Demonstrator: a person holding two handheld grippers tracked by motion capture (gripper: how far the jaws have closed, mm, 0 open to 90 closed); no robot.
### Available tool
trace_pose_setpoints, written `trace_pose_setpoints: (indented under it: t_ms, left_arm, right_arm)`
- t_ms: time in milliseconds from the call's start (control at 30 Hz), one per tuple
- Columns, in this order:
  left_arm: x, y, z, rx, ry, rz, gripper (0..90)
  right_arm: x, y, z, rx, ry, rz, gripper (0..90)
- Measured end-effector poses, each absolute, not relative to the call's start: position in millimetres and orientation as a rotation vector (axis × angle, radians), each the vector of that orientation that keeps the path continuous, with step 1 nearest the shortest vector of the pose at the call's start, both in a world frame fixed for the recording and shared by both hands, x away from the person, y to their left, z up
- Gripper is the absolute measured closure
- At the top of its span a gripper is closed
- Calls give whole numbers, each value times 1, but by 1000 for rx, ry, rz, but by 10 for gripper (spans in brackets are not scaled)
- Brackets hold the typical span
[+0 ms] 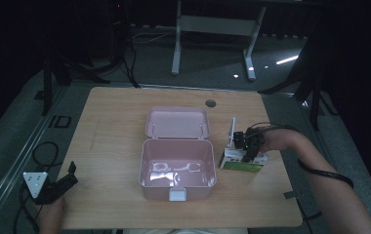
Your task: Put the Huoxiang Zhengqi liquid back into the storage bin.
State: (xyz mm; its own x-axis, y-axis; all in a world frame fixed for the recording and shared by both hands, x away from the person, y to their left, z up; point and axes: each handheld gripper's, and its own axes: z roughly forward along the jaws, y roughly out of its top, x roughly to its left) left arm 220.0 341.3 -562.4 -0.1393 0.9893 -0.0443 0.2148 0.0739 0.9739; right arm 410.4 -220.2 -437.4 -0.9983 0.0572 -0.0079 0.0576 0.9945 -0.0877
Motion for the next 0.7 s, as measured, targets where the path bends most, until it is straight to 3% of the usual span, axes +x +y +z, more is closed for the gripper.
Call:
trace_pose_setpoints:
  t_ms: [700]
  left_arm:
    - [220,341,-562,1255,1505,1149,21]
  right_arm:
    - [388,-215,-395,123,3179,-157,619]
